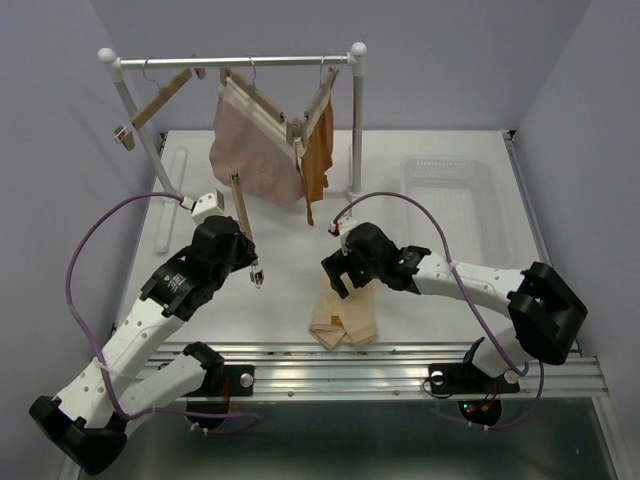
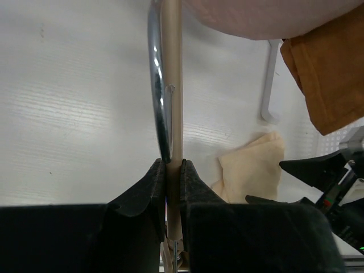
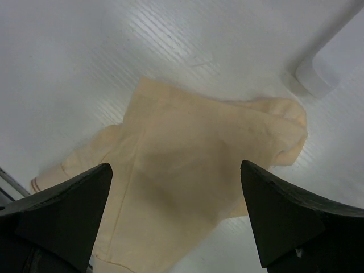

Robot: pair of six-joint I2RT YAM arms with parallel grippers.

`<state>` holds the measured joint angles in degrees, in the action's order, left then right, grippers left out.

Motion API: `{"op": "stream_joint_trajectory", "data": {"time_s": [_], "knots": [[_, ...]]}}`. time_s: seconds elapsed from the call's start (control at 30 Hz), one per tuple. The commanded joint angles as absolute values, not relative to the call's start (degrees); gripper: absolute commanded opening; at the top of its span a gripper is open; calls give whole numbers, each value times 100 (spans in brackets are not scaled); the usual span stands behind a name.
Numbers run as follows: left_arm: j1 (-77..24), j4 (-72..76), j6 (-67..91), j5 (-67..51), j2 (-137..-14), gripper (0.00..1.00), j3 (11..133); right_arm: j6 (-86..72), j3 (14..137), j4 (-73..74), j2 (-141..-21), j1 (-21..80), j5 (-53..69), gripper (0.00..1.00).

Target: Remove the underwear clipped to the hanger

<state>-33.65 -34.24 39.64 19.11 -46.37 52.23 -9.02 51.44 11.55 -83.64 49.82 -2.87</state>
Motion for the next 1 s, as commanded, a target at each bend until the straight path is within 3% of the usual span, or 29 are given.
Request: {"op": "stream_joint_trajectory", "data": {"time_s": [0.0,0.23,0.33,0.37,0.47,0.5,0.67,0.97], "knots": [[-3349,-3419,4139,2241,-4544,0,5563,-589,5317,1187,-8674,5264,-966,100],[-3349,-3410,4087,2250,-4395,0,5590,-624,5291,1055,-9184,5520,-1204,91],[-3349,-3401,4052,2267,-4342,0,5590,-817,5274,1055,-9264,5520,-1423,70],[-3349,-3393,4052,2276,-4324,0,5590,-939,5273,1055,-9272,5520,-1615,51],[-3349,-3349,3990,2329,-4280,0,5581,-1230,5291,1072,-9194,5520,-2064,21],[-3340,-3331,3982,2347,-4272,0,5572,-1317,5308,1090,-9045,5520,-2457,1],[-3349,-3243,3850,2399,-4394,0,5625,-1695,5545,1335,-8351,5362,-3576,1],[-3322,-2936,3577,2443,-4763,0,5853,-1583,6090,1828,-6812,3859,-5007,1]]}}
